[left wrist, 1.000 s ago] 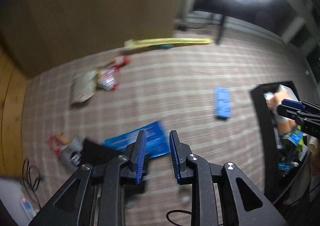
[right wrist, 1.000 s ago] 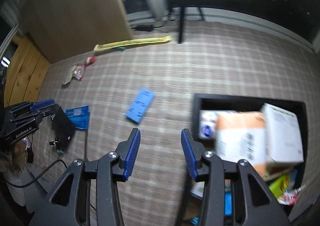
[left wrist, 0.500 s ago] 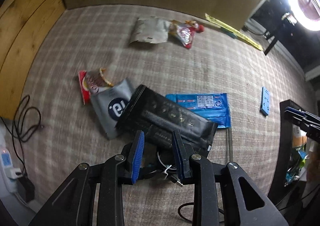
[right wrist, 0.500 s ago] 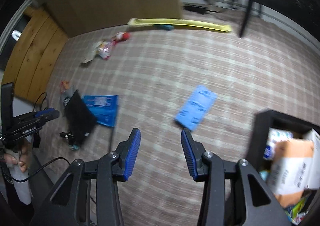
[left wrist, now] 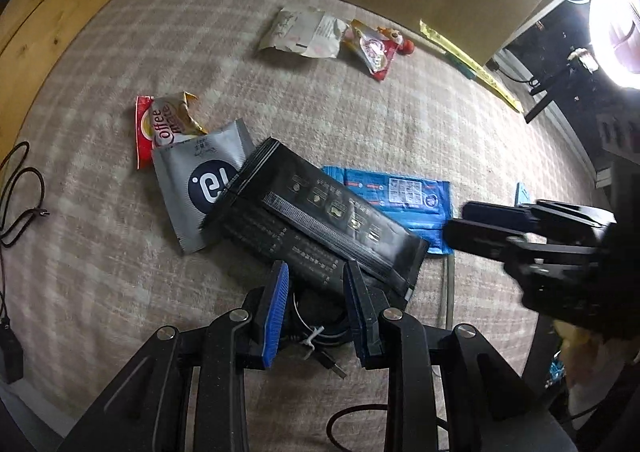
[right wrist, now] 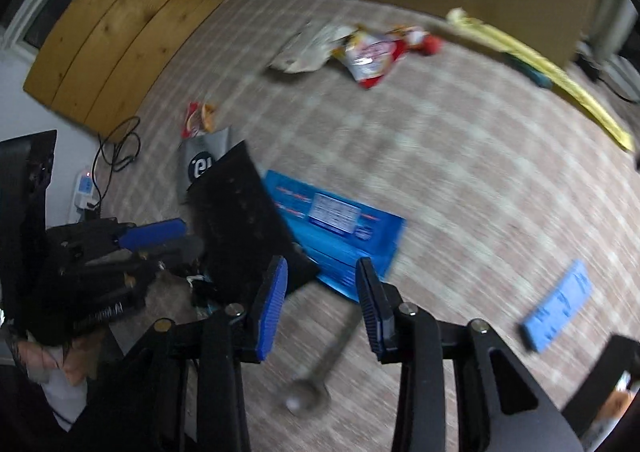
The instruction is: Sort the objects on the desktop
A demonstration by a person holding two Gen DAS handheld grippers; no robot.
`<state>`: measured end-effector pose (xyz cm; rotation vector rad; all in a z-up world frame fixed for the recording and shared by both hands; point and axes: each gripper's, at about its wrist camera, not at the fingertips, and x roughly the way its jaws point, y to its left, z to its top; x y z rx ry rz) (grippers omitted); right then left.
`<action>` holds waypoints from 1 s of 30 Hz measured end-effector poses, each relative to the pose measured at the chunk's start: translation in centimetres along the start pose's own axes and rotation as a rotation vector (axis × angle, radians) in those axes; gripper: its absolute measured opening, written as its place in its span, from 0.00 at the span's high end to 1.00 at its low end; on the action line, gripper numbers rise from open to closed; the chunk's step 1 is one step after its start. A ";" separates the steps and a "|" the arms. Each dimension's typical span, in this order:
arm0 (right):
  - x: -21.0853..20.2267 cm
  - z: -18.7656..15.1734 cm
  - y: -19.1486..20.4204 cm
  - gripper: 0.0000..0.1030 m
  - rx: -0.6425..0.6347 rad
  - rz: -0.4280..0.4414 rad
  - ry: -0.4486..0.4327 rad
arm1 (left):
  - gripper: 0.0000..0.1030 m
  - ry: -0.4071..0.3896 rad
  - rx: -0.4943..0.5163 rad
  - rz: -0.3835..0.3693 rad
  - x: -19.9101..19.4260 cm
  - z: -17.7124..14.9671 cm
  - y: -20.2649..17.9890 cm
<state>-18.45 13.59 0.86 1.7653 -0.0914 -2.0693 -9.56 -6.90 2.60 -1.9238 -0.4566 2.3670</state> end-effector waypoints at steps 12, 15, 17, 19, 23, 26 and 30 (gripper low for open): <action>5.2 2.4 1.3 0.72 0.015 0.084 0.079 | 0.74 0.023 -0.054 -0.028 1.2 0.8 1.8; 5.4 2.5 1.2 0.72 0.032 0.114 0.084 | 0.74 0.024 -0.063 -0.034 1.5 1.2 2.1; 5.4 2.3 1.2 0.72 0.037 0.130 0.093 | 0.73 0.027 -0.072 -0.043 1.8 1.5 2.2; 5.5 2.0 1.3 0.72 0.030 0.132 0.094 | 0.72 0.029 -0.076 -0.048 2.0 1.7 2.1; 5.6 2.0 0.8 0.72 0.067 0.158 0.089 | 0.71 0.022 -0.079 -0.048 2.2 2.1 1.8; 5.8 2.1 0.3 0.72 0.098 0.184 0.089 | 0.72 0.025 -0.083 -0.055 2.4 2.3 1.8; 5.7 1.9 -0.1 0.75 0.123 0.198 0.088 | 0.73 0.022 -0.073 -0.058 2.4 2.2 1.4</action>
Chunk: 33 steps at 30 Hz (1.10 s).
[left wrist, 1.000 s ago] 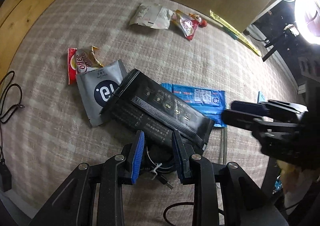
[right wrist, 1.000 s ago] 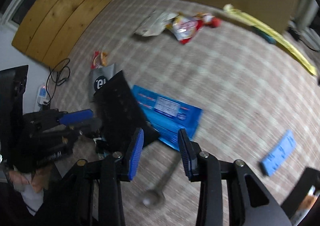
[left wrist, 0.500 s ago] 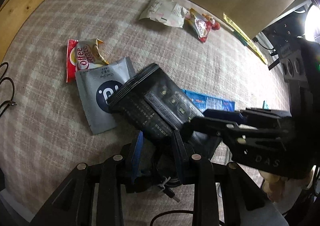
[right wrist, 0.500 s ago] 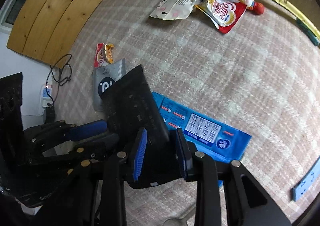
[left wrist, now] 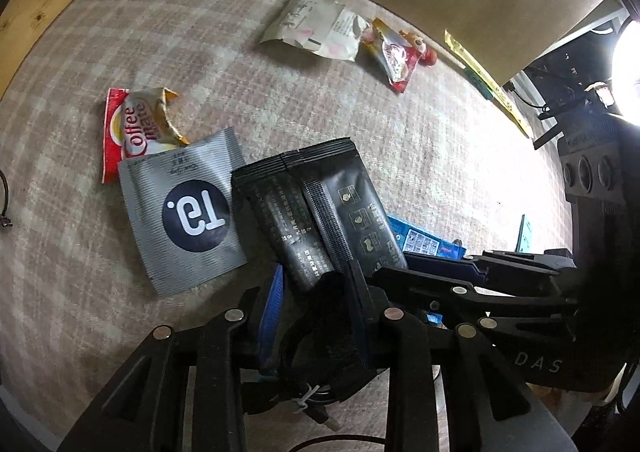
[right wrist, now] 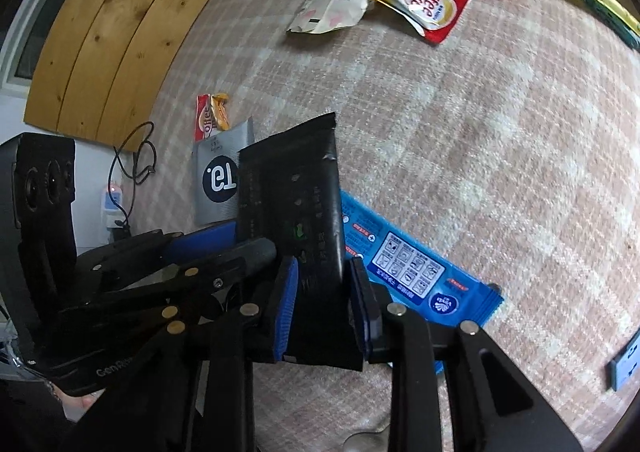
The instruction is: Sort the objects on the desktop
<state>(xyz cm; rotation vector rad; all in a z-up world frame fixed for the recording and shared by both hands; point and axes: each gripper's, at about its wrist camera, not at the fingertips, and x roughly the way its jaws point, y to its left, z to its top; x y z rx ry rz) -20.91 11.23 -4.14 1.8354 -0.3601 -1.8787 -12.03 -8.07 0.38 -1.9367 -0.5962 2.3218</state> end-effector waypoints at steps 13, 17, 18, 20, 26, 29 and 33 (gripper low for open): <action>-4.3 -1.7 -0.9 0.76 0.039 0.012 -0.083 | 0.75 -0.046 0.081 -0.023 -2.7 -0.2 -3.8; -6.5 -2.8 -2.0 0.76 0.066 0.012 -0.127 | 0.74 -0.059 0.136 -0.034 -3.3 -0.1 -6.7; -7.3 -3.3 -2.4 0.76 0.074 0.011 -0.139 | 0.74 -0.060 0.150 -0.038 -3.2 0.1 -7.7; -8.5 -4.0 -3.1 0.76 0.091 0.004 -0.163 | 0.74 -0.060 0.185 -0.047 -3.0 0.2 -9.8; -12.6 -7.2 -5.2 0.76 0.158 -0.019 -0.248 | 0.74 -0.061 0.300 -0.087 -3.0 -0.6 -16.3; -15.6 -9.6 -7.3 0.76 0.216 -0.030 -0.306 | 0.74 -0.057 0.374 -0.112 -2.8 -1.2 -20.6; -19.7 -13.5 -10.8 0.76 0.304 -0.052 -0.384 | 0.74 -0.031 0.481 -0.159 -3.0 -2.8 -25.9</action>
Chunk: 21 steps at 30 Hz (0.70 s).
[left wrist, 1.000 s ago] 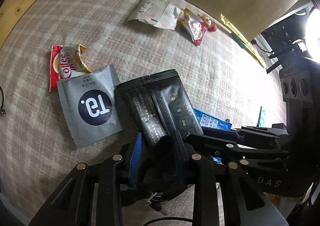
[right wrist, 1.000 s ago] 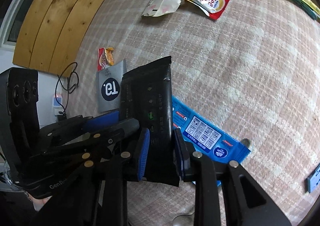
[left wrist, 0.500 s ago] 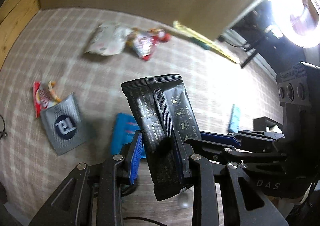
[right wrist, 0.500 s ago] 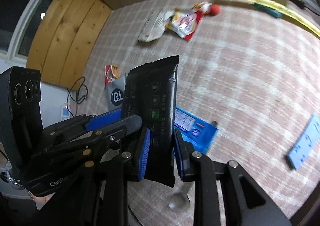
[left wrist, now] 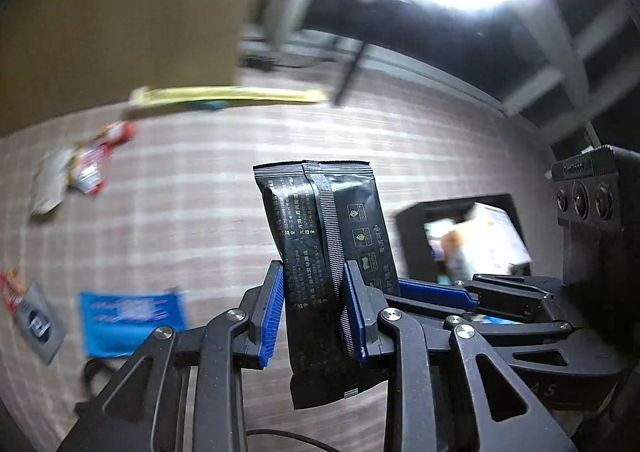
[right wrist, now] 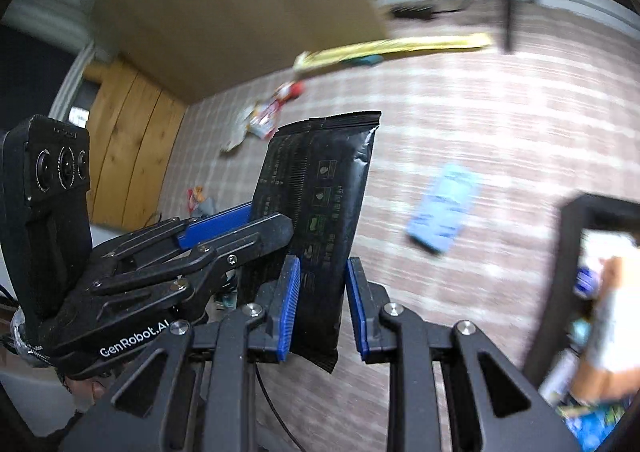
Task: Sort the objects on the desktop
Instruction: 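Carry the black pouch over the black bin and release it from both tools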
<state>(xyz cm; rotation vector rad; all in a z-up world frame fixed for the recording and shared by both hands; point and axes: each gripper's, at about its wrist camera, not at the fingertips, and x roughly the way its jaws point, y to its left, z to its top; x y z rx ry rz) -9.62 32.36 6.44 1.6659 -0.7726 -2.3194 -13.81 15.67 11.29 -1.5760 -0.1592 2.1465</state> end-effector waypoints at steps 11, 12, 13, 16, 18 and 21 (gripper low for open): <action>-11.3 -6.2 -10.7 0.76 0.235 -0.120 -0.159 | 0.74 0.098 0.275 -0.126 4.8 0.5 -15.9; -12.1 -6.7 -11.4 0.76 0.250 -0.130 -0.168 | 0.74 0.106 0.297 -0.134 5.2 0.3 -17.1; -13.0 -7.3 -12.1 0.76 0.269 -0.143 -0.180 | 0.74 0.116 0.317 -0.142 5.4 0.0 -18.2; -14.9 -9.0 -14.2 0.76 0.307 -0.170 -0.197 | 0.74 0.140 0.378 -0.161 6.2 -0.6 -21.3; -16.3 -10.0 -15.5 0.76 0.335 -0.183 -0.208 | 0.74 0.155 0.406 -0.167 6.7 -1.0 -23.2; -17.6 -11.3 -16.8 0.76 0.370 -0.201 -0.222 | 0.74 0.176 0.448 -0.171 7.3 -1.5 -25.3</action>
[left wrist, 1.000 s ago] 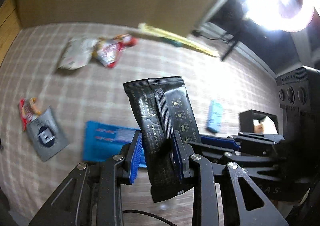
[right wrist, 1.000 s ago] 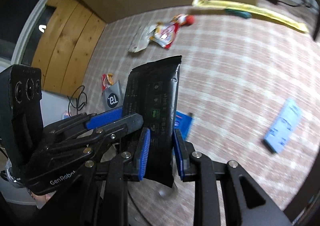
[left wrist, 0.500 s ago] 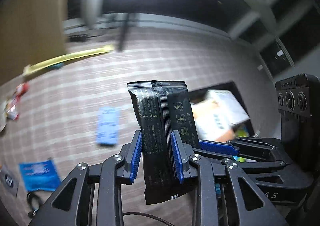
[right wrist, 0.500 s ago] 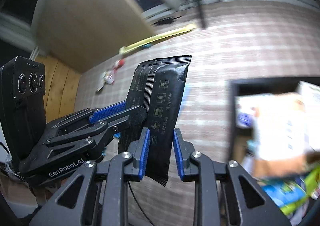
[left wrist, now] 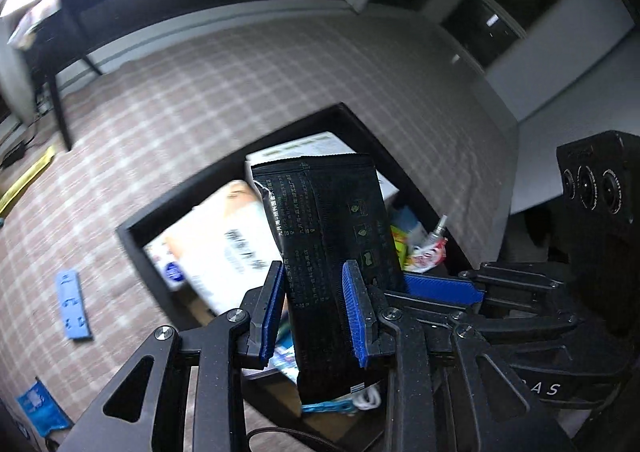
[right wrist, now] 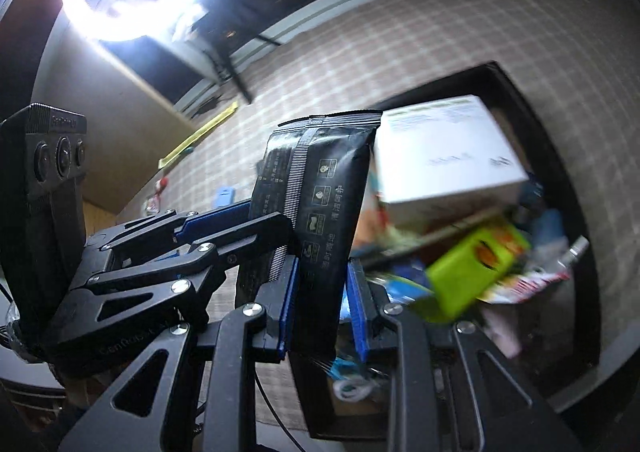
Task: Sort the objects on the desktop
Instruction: 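Carry the black pouch over the black bin and release it from both tools, then grasp the blue packet with the left tool while the right grasps the blue phone stand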
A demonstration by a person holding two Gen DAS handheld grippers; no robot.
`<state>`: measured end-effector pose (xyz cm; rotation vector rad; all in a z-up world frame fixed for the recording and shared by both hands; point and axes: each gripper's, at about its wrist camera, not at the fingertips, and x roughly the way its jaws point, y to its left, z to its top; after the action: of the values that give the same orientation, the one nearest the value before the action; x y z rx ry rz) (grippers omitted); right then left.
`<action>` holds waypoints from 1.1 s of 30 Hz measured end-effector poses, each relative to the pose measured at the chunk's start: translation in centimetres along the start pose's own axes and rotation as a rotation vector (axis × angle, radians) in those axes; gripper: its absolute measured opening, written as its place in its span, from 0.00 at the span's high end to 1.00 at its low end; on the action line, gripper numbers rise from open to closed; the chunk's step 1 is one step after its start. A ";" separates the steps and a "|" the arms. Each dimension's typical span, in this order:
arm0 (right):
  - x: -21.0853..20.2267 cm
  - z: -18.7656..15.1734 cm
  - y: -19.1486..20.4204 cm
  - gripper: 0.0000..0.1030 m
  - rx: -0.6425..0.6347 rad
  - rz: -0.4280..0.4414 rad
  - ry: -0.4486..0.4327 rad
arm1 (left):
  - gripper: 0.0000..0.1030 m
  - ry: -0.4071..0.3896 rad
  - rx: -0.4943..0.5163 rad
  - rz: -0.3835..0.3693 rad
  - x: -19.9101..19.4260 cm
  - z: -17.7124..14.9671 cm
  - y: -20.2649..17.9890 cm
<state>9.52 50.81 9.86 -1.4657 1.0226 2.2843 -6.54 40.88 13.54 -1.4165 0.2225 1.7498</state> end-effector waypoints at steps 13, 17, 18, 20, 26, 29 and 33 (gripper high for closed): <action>-2.2 0.3 -0.7 0.76 -0.016 -0.119 -0.084 | 0.74 -0.035 -0.032 0.101 -2.1 -1.4 3.3; -1.5 0.6 1.5 0.75 -0.065 -0.118 -0.071 | 0.74 -0.050 -0.078 0.135 -3.5 -2.8 6.6; -1.1 0.7 2.2 0.74 -0.079 -0.114 -0.065 | 0.74 -0.052 -0.086 0.144 -3.7 -3.0 7.2; -0.1 0.9 3.7 0.73 -0.110 -0.110 -0.048 | 0.74 -0.058 -0.107 0.175 -4.5 -3.9 8.9; 3.2 1.1 7.9 0.67 -0.199 -0.088 0.008 | 0.74 -0.057 -0.161 0.271 -6.9 -7.4 14.8; 5.0 1.0 10.2 0.65 -0.241 -0.071 0.035 | 0.71 -0.052 -0.211 0.314 -8.3 -9.5 18.4; 7.4 0.7 12.8 0.63 -0.279 -0.059 0.072 | 0.71 -0.043 -0.245 0.373 -10.0 -12.2 22.4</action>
<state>-1.39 40.78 9.08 -1.6699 0.6873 2.4239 -13.49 14.58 10.09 -1.5848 0.2690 2.1700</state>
